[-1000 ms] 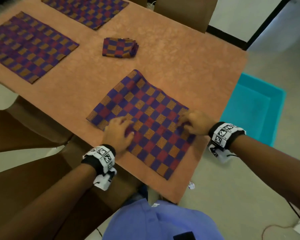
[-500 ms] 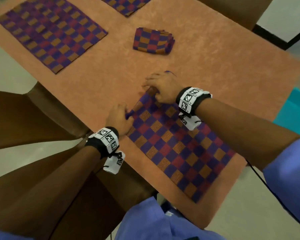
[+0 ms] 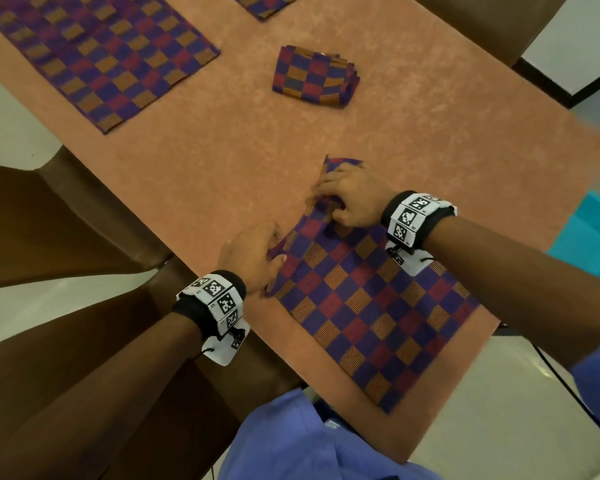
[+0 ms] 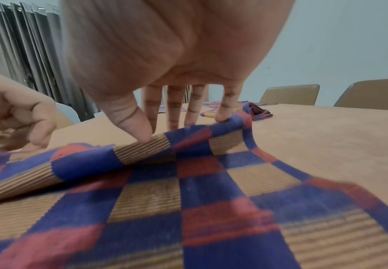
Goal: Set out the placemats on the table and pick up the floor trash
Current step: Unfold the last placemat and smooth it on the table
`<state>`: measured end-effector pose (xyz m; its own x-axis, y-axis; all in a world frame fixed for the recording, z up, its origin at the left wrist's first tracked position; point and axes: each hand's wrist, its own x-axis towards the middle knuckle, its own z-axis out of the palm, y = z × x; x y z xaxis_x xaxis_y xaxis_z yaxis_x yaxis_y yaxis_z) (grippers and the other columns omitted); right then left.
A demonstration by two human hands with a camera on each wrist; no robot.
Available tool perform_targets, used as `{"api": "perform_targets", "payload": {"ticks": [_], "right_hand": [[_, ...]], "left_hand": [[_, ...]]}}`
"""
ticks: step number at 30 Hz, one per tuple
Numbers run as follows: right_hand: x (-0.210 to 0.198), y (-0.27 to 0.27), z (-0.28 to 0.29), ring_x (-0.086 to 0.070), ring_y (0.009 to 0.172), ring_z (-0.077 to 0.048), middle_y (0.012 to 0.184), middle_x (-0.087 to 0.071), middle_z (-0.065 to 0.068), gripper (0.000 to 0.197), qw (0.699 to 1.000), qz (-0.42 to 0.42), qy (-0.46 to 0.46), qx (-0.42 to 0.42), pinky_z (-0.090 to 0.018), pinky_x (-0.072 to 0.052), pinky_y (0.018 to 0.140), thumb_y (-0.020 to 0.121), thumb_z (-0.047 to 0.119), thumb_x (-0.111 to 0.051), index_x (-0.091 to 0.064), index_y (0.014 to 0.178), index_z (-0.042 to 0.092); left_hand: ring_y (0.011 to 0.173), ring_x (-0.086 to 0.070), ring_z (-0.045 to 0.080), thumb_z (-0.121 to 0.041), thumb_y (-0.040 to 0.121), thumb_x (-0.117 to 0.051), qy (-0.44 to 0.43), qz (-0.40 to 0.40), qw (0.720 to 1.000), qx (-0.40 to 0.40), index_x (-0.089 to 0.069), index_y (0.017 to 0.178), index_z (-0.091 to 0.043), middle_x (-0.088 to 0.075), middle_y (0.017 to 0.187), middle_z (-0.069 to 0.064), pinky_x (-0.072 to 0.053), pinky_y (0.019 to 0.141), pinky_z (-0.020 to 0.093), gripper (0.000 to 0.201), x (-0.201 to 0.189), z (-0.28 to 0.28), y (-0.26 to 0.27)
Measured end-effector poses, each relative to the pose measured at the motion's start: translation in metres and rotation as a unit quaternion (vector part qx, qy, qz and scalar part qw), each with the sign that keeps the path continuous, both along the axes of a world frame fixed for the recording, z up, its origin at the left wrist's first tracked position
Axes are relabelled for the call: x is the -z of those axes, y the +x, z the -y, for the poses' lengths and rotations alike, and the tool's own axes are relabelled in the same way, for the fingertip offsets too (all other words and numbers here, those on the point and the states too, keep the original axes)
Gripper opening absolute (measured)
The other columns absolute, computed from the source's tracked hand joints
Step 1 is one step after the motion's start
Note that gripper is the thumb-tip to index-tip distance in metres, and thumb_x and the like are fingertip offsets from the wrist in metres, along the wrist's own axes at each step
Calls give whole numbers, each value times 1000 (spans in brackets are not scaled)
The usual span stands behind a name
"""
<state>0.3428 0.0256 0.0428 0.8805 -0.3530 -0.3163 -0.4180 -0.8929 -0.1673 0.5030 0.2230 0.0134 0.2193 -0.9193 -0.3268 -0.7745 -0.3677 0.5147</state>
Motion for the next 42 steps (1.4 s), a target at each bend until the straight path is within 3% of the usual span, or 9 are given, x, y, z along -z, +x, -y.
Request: {"api": "perform_targets", "payload": {"ticks": [6,10,13,18,25,28,34,38,42], "right_hand": [[-10,19,3,-47,107,-23,112,-56,4,53,997,-71,6,-40,-48,-40,90,72,37,-58,-57,125,37],[-4,27,6,-45,107,-25,113,-50,0,56,996,-71,-14,-51,-46,-41,86,73,35,-62,-54,128,42],[-3,39,7,-44,108,-27,115,-49,-3,50,993,-86,-42,-65,-42,-38,82,73,31,-64,-59,123,38],[-9,73,25,-48,106,-31,115,-51,-10,33,994,-47,-85,-40,-43,-37,80,79,26,-61,-62,111,18],[-9,133,52,-61,95,-29,105,-66,-6,22,993,75,-85,19,-36,-47,65,92,26,-55,-70,107,21],[6,159,56,-64,93,-27,105,-69,-4,23,991,95,-90,29,-31,-39,60,93,20,-51,-70,106,21],[24,178,66,-62,110,-25,122,-67,-5,35,981,155,-53,101,-29,-44,73,95,19,-48,-62,126,20],[23,157,95,-51,116,-28,126,-59,0,37,972,139,-105,158,-44,-52,80,90,26,-52,-57,127,25],[30,125,134,-46,128,-36,143,-49,-6,49,969,72,-131,195,-55,-42,96,94,48,-48,-51,135,21]], "left_hand": [[79,-56,13,-38,80,-70,58,-14,997,39,-52,118,-30,-53,87,-12,-42,65,27,43,-8,5,-3],[84,-57,16,-20,85,-64,42,-43,998,34,-48,133,-26,-60,97,-1,-47,73,28,50,-7,0,-14],[91,-55,13,-11,86,-58,-30,-73,997,17,-57,126,-21,-63,112,0,-38,77,19,42,-12,4,-6],[100,-58,22,-12,89,-53,-58,-24,996,-59,-59,123,-19,-61,115,5,-36,76,24,35,-24,19,39],[96,-63,31,-13,90,-55,-22,21,986,-161,-64,114,-14,-68,108,10,-48,78,34,26,-15,42,121],[98,-62,31,-13,89,-57,-8,57,981,-183,-62,116,-18,-66,114,10,-46,76,34,28,-9,51,141],[116,-47,36,-20,78,-62,29,192,964,-182,-53,123,-24,-52,124,11,-43,86,50,47,-15,62,139],[124,-42,33,-34,82,-63,-38,174,982,-59,-48,132,-26,-47,136,8,-43,93,52,53,-10,68,102],[141,-26,29,-43,85,-59,9,108,994,3,-43,138,-33,-33,152,5,-35,104,56,56,0,76,62]]}}
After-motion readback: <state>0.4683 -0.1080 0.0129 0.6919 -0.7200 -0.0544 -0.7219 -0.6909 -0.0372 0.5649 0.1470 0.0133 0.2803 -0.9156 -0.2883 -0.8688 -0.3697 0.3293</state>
